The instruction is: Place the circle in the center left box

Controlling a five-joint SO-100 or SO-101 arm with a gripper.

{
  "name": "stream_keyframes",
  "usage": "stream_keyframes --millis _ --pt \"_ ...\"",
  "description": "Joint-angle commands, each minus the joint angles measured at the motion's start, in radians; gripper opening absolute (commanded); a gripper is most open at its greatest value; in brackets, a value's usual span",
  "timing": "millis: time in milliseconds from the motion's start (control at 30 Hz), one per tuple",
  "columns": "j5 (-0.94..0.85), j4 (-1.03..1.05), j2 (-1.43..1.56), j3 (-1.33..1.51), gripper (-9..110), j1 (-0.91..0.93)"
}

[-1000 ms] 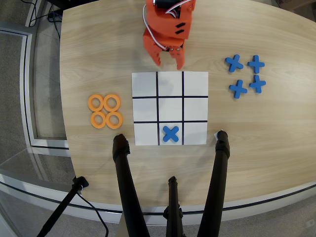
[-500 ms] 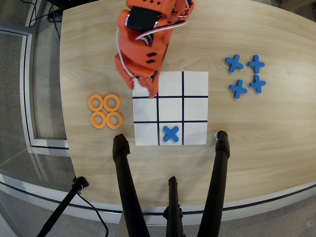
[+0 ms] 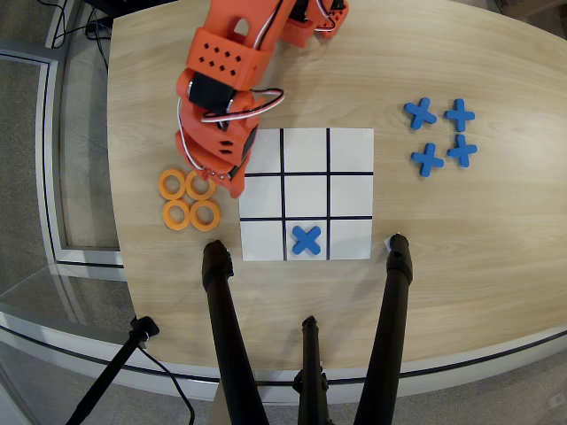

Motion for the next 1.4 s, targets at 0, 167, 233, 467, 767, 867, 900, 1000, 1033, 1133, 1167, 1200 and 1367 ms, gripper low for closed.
stream_keyframes --millis 0,167,233,467,767,867,900,1000,1033,1133,1167,1200,1367 --pt "-0.026 -0.012 -0.06 -0.069 20 0.018" --pt "-0.054 -0.009 -0.149 -0.124 20 0.035" --pt "-0.061 -0.011 -0.178 -0.146 20 0.044" --pt "-0.067 -0.008 -0.265 -0.219 20 0.064" --pt "-0.058 -0.012 -0.347 -0.256 20 0.069" --pt "-0.058 -0.012 -0.36 -0.252 20 0.069" --pt "-0.058 -0.012 -0.362 -0.25 20 0.067" --pt "-0.057 -0.014 -0.368 -0.239 20 0.066" --pt "-0.057 -0.014 -0.371 -0.236 20 0.064" --pt "-0.046 -0.037 -0.376 -0.212 20 0.061" --pt "-0.044 -0.046 -0.376 -0.199 20 0.061" --pt "-0.041 -0.058 -0.376 -0.186 20 0.061" --pt "-0.038 -0.199 -0.374 -0.067 18 0.055"
